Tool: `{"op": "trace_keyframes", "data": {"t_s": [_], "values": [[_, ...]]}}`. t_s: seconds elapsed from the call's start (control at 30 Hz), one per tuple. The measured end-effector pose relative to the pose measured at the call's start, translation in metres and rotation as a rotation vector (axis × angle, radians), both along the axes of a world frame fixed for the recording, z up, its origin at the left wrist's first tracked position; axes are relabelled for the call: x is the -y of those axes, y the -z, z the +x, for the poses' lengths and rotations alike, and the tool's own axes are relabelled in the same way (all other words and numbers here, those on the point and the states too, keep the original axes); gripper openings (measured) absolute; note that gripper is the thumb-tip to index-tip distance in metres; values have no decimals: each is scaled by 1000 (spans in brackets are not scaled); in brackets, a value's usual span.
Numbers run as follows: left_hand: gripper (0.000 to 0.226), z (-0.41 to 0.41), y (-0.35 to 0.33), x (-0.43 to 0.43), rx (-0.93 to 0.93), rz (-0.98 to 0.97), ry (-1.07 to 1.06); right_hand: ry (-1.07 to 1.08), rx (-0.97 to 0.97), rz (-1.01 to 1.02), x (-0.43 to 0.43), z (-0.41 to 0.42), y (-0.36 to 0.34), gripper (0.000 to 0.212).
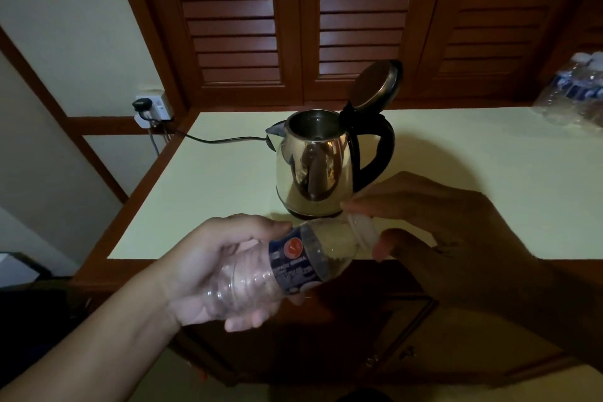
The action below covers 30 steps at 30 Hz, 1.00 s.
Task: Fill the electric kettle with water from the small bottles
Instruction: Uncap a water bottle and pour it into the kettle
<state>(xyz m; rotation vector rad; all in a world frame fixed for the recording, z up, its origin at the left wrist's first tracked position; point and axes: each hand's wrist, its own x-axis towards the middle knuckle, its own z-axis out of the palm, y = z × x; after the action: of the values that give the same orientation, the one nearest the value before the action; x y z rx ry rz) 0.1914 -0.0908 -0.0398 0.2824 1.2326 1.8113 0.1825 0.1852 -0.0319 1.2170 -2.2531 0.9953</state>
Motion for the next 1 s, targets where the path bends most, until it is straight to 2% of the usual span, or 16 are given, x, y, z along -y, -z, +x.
{"op": "trace_keyframes", "data": {"t_s": [0.1, 0.2, 0.23, 0.33, 0.4, 0.47, 0.5, 0.57, 0.67, 0.73, 0.8, 0.87, 0.93, 1.0], "values": [[48, -9, 21, 2, 230, 192, 159, 32, -120, 97, -1, -15, 3, 45], [52, -20, 35, -10, 308, 282, 235, 0, -227, 167, 3, -29, -6, 41], [54, -24, 39, -14, 319, 310, 278, -18, -234, 154, 5, -32, -9, 46], [51, -31, 34, -27, 180, 332, 338, -85, -267, 65, 14, -36, -16, 57], [50, -38, 32, -29, 142, 341, 354, -78, -284, 8, 21, -37, -22, 50], [48, -43, 27, -27, 157, 316, 279, -31, -256, -24, 22, -40, -24, 43], [47, -43, 22, -26, 88, 276, 203, -4, -219, -34, 20, -43, -22, 40], [47, -39, 13, -31, -169, 115, -70, 83, -56, -70, 14, -46, -15, 45], [43, -22, 9, -55, -564, -303, -489, 290, 371, -158, 2, -49, -2, 58], [34, -11, 20, -69, -948, -518, -625, 398, 541, -117, -4, -51, 6, 60], [28, -12, 36, -76, -1288, -680, -692, 458, 598, -21, -10, -52, 12, 65], [40, -19, 49, -83, -1367, -772, -729, 483, 601, 13, -16, -50, 15, 62], [51, -26, 53, -92, -1271, -781, -715, 509, 585, -42, -24, -49, 14, 60], [51, -31, 54, -104, -1149, -741, -601, 512, 590, -144, -35, -48, 11, 50]]}}
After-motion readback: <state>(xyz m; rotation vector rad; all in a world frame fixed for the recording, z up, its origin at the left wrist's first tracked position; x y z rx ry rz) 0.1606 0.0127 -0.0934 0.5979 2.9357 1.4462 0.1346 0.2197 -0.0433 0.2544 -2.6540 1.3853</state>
